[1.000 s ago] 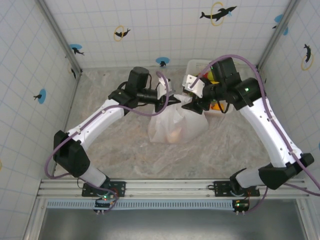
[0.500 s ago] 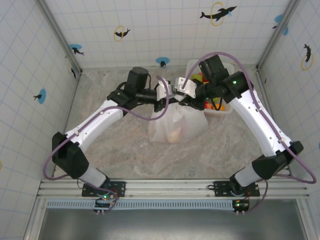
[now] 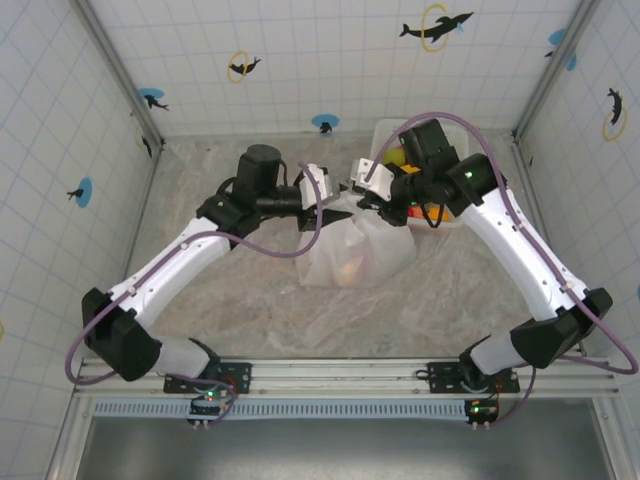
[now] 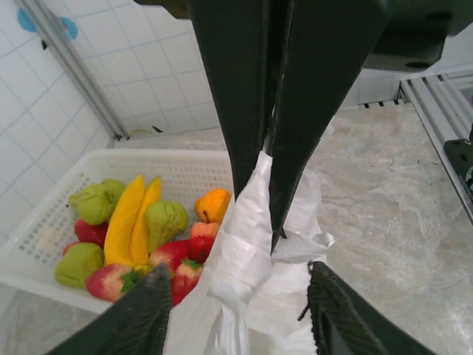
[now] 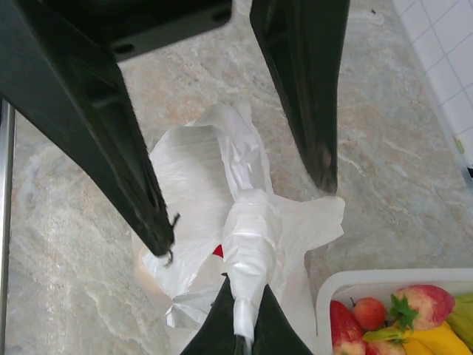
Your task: Place the fake fruits into the plastic bag and tie a complex knot
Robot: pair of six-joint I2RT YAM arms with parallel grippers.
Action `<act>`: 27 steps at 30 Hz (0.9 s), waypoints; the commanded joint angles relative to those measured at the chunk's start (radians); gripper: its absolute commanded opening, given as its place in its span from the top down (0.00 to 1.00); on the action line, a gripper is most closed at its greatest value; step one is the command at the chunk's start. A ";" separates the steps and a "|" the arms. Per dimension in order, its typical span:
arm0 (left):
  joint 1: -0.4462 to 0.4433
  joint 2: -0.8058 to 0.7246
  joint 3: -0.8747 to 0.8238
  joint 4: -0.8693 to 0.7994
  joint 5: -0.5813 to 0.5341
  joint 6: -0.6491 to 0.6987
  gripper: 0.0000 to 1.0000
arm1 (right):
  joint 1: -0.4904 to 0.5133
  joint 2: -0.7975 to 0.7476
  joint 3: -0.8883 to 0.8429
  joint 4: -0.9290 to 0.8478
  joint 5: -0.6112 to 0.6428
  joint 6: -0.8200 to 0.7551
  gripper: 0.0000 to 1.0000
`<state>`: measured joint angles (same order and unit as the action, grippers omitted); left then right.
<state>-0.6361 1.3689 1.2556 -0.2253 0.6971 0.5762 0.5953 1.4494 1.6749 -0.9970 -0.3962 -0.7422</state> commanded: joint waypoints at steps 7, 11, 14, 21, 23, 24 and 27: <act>-0.007 0.008 -0.051 0.071 -0.133 -0.113 0.44 | -0.002 -0.105 -0.125 0.186 -0.058 0.099 1.00; -0.007 -0.001 -0.045 0.071 -0.144 -0.115 0.87 | 0.001 -0.132 -0.174 0.230 -0.029 0.126 1.00; -0.007 -0.039 -0.059 0.073 -0.111 -0.113 0.99 | 0.006 -0.162 -0.234 0.276 0.015 0.150 1.00; -0.007 -0.089 -0.052 0.017 -0.041 -0.114 1.00 | 0.016 -0.250 -0.404 0.470 0.174 0.202 1.00; -0.007 -0.090 -0.052 0.015 -0.003 -0.117 1.00 | 0.022 -0.267 -0.440 0.521 0.190 0.218 1.00; -0.007 -0.087 -0.046 0.010 0.022 -0.120 1.00 | 0.028 -0.277 -0.463 0.546 0.213 0.221 1.00; -0.007 -0.077 -0.040 -0.010 0.053 -0.137 1.00 | 0.045 -0.297 -0.519 0.606 0.290 0.230 1.00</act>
<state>-0.6479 1.3163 1.1973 -0.2222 0.6651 0.4625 0.6392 1.1706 1.2144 -0.4610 -0.2611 -0.5442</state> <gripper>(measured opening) 0.055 0.061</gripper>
